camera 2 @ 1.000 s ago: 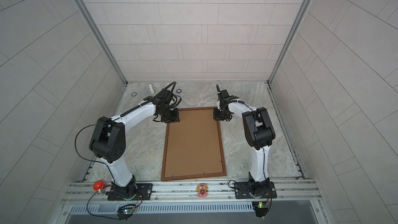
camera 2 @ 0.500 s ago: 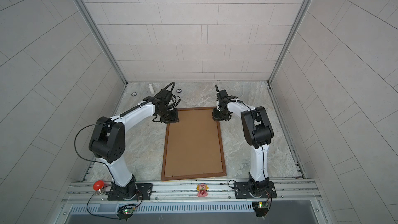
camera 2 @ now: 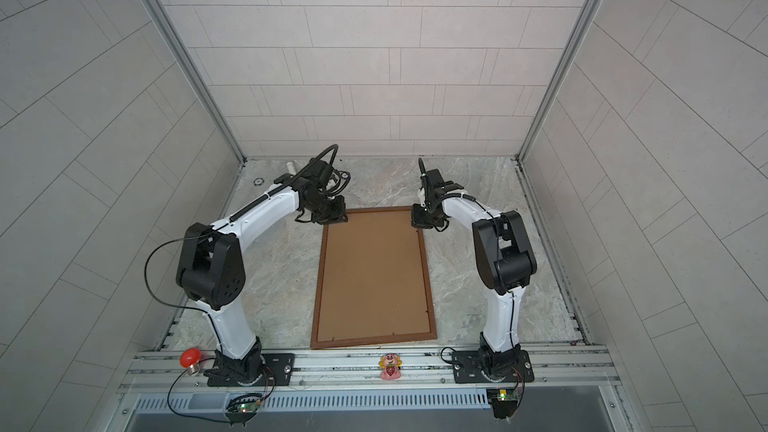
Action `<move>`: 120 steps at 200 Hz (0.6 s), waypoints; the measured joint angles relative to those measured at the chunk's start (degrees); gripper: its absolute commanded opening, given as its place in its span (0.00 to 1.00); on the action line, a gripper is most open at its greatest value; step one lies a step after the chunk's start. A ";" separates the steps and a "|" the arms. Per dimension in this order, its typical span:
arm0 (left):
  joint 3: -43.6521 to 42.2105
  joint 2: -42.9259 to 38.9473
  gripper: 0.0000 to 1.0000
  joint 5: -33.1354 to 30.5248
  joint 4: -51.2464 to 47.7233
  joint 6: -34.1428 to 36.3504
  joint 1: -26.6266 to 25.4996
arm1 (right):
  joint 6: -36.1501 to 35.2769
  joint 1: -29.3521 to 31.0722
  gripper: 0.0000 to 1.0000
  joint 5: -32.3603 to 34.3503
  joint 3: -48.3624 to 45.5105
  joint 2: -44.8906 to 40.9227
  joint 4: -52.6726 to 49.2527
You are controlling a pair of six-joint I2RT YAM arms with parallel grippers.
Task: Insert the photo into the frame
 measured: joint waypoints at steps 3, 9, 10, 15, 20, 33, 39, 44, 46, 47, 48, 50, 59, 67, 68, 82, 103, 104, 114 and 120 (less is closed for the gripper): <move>0.96 0.46 0.22 -0.04 -0.07 0.00 -0.17 | 0.13 -0.13 0.00 0.11 -0.57 -1.14 0.37; 3.19 1.55 0.22 -0.20 -0.13 0.00 -0.39 | 0.42 -0.50 0.00 0.28 -2.08 -3.76 1.33; 3.45 1.66 0.22 -0.20 -0.13 0.00 -0.42 | 0.46 -0.52 0.00 0.28 -2.25 -4.04 1.44; 5.40 2.73 0.21 -0.42 -0.11 0.00 -0.55 | 0.68 -0.92 0.00 0.44 -3.63 -6.43 2.08; 6.99 3.72 0.21 -0.55 -0.07 0.00 -0.72 | 0.90 -1.25 0.00 0.42 -4.81 -8.37 2.51; 11.72 6.93 0.21 -1.22 -0.81 0.07 -1.53 | 1.27 -2.19 0.00 0.48 -7.78 -12.72 3.65; 14.01 8.70 0.20 -1.70 -1.05 0.20 -2.08 | 1.40 -2.60 0.00 0.48 -9.03 -14.10 4.17; 15.85 10.14 0.20 -2.05 -1.38 0.28 -2.54 | 1.57 -2.97 0.00 0.50 -10.23 -15.10 4.57; 16.61 10.82 0.20 -2.27 -1.49 0.31 -2.78 | 1.64 -3.10 0.00 0.46 -10.73 -15.39 4.76; 17.18 11.30 0.19 -2.45 -1.55 0.31 -2.93 | 1.68 -3.15 0.00 0.46 -10.91 -15.50 4.83; 17.42 11.50 0.19 -2.47 -1.62 0.31 -2.99 | 1.68 -3.23 0.00 0.50 -11.23 -15.72 4.92; 18.21 12.09 0.19 -2.45 -1.75 0.39 -3.21 | 1.75 -3.34 0.00 0.46 -11.72 -15.98 5.03; 21.38 14.99 0.18 -3.08 -2.08 0.52 -4.20 | 1.86 -3.69 0.00 0.35 -13.79 -16.72 5.35; 24.26 17.68 0.17 -3.48 -2.62 0.59 -5.03 | 1.97 -3.78 0.00 0.22 -15.76 -17.00 5.40; 24.52 17.90 0.17 -3.48 -2.67 0.57 -5.09 | 1.97 -3.78 0.00 0.20 -15.93 -17.00 5.40; 29.57 22.40 0.16 -4.00 -4.00 0.85 -6.29 | 2.16 -3.74 0.00 -0.48 -19.21 -17.03 5.53; 35.95 28.26 0.13 -5.09 -5.09 1.18 -7.63 | 2.40 -3.69 0.00 -1.75 -22.91 -17.03 5.53; 36.17 28.41 0.13 -5.11 -5.16 1.20 -7.69 | 2.38 -3.69 0.00 -1.79 -22.99 -17.03 5.53; 38.71 30.86 0.11 -5.73 -5.57 1.49 -8.28 | 2.43 -3.69 0.00 -2.27 -23.87 -17.03 5.44; 39.91 32.11 0.09 -6.05 -5.66 1.55 -8.57 | 2.40 -3.69 0.00 -2.58 -24.20 -17.09 5.42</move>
